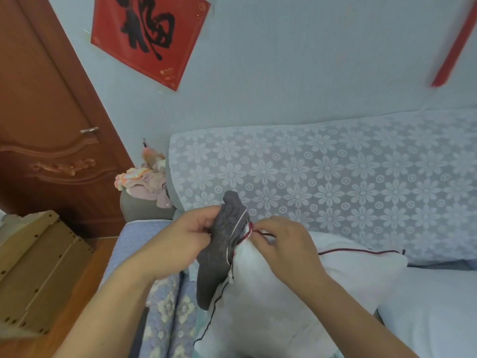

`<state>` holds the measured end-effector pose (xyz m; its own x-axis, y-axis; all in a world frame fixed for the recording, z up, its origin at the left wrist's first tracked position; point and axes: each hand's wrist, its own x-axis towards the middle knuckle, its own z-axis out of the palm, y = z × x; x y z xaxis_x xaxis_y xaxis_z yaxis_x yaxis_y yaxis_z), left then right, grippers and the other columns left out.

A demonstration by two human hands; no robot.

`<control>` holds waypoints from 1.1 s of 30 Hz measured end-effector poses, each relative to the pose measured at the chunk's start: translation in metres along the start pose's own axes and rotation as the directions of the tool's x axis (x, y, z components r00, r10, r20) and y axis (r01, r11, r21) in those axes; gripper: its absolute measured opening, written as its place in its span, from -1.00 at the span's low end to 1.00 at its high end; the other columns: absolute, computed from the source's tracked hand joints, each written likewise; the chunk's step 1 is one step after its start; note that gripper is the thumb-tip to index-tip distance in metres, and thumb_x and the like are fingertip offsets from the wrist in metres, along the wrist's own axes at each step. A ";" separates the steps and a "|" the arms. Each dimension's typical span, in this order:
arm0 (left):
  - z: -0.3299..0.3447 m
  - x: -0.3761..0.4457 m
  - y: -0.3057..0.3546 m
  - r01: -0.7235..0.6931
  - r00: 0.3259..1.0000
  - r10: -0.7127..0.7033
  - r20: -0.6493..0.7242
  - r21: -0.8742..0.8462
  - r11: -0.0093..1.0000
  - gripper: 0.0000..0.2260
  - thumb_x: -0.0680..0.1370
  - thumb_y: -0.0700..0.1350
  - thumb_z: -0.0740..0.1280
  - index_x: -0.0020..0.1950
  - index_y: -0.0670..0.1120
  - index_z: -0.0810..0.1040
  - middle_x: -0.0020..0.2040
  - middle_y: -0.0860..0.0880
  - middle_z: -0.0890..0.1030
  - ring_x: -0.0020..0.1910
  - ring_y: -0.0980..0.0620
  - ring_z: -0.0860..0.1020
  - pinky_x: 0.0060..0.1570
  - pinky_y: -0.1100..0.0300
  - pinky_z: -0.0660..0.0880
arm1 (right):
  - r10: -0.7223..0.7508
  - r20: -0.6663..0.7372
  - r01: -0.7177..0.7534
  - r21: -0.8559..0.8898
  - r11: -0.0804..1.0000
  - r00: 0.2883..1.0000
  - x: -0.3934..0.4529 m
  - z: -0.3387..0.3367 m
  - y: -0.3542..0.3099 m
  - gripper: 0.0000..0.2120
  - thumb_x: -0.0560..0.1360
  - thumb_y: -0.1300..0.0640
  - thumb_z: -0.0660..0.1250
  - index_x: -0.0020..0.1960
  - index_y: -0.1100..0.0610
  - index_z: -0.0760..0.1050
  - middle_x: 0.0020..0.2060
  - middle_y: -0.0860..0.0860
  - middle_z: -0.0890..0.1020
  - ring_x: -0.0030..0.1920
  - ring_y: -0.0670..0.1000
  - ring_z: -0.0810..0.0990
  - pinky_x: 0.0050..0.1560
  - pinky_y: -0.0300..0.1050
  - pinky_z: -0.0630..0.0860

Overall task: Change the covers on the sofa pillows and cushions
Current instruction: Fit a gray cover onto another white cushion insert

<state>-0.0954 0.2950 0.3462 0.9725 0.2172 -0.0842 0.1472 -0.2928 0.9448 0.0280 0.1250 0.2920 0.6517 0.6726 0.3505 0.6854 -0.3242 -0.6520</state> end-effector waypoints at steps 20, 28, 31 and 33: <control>0.059 0.002 -0.030 -0.103 0.994 0.112 -0.006 0.358 0.928 -0.49 0.54 -0.14 0.42 0.26 0.42 0.39 0.21 0.31 0.45 0.26 0.25 0.46 0.26 0.21 0.47 | 0.460 0.426 -0.525 0.844 0.107 0.779 -0.011 -0.020 0.009 -0.84 0.45 0.46 0.25 -0.05 0.30 0.54 -0.19 0.23 0.66 -0.23 0.15 0.67 -0.24 -0.01 0.60; 0.096 -0.007 -0.035 -0.168 0.971 0.237 -0.021 0.649 0.742 -0.40 0.49 -0.02 0.35 0.40 0.37 0.15 0.26 0.29 0.23 0.30 0.26 0.24 0.28 0.32 0.30 | 0.559 0.297 -0.470 0.861 0.194 0.775 -0.015 -0.015 0.023 -0.71 0.55 0.07 0.41 0.25 0.06 0.50 0.11 0.16 0.67 0.06 0.10 0.70 0.20 0.13 0.59; 0.101 -0.001 -0.050 -0.074 0.981 0.153 -0.115 0.506 0.859 -0.42 0.47 -0.03 0.43 0.35 0.33 0.23 0.21 0.31 0.34 0.23 0.30 0.38 0.19 0.31 0.39 | 0.583 0.212 -0.395 0.895 0.206 0.784 -0.015 -0.015 0.022 -0.72 0.55 0.28 0.39 0.23 0.09 0.55 0.01 0.22 0.60 -0.01 0.12 0.67 0.16 0.08 0.61; 0.106 -0.001 -0.064 0.009 0.981 0.071 -0.183 0.405 0.914 -0.55 0.44 -0.01 0.43 0.19 0.30 0.29 0.10 0.31 0.47 0.10 0.27 0.50 0.08 0.24 0.46 | 0.610 0.191 -0.376 0.907 0.190 0.769 -0.017 -0.013 0.022 -0.74 0.56 0.35 0.31 0.18 0.11 0.59 -0.01 0.16 0.64 -0.03 0.14 0.67 0.12 0.10 0.63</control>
<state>-0.0863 0.2150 0.2521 0.9310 0.3626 0.0423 0.2169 -0.6426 0.7348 0.0364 0.0977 0.2808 0.8572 0.4462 -0.2571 -0.4096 0.2883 -0.8655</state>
